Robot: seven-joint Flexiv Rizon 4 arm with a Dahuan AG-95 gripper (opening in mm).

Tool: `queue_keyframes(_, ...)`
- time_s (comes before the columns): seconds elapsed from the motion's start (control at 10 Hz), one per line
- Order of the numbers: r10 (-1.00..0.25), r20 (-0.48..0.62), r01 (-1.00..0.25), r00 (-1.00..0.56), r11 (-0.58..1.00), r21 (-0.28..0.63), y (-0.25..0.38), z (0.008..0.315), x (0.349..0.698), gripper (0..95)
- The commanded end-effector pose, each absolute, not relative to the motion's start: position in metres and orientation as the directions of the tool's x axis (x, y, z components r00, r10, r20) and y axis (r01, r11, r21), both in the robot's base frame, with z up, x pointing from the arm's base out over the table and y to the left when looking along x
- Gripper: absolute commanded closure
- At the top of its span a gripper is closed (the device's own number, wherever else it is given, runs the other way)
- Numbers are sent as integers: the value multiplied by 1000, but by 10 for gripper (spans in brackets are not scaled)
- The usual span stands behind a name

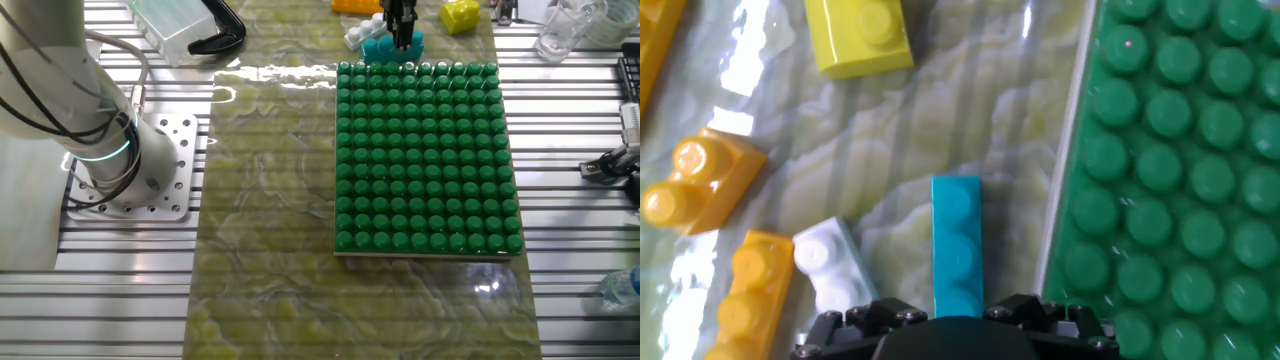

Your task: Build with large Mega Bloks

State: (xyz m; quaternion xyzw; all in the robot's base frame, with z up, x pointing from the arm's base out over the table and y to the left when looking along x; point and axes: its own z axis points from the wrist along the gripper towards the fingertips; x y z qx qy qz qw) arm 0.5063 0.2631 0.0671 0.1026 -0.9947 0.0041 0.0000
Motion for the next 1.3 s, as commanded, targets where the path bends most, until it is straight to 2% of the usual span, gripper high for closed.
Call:
queue_keyframes(0.1,-206,5,-206,-979,978,-13,264,59,510,380)
queue_keyframes(0.6,-151,58,-152,-987,988,-5,263,53,511,380)
queue_keyframes(0.7,-142,60,-142,-988,990,-5,263,50,511,570)
queue_keyframes(1.3,-125,69,-125,-990,992,-6,261,44,508,570)
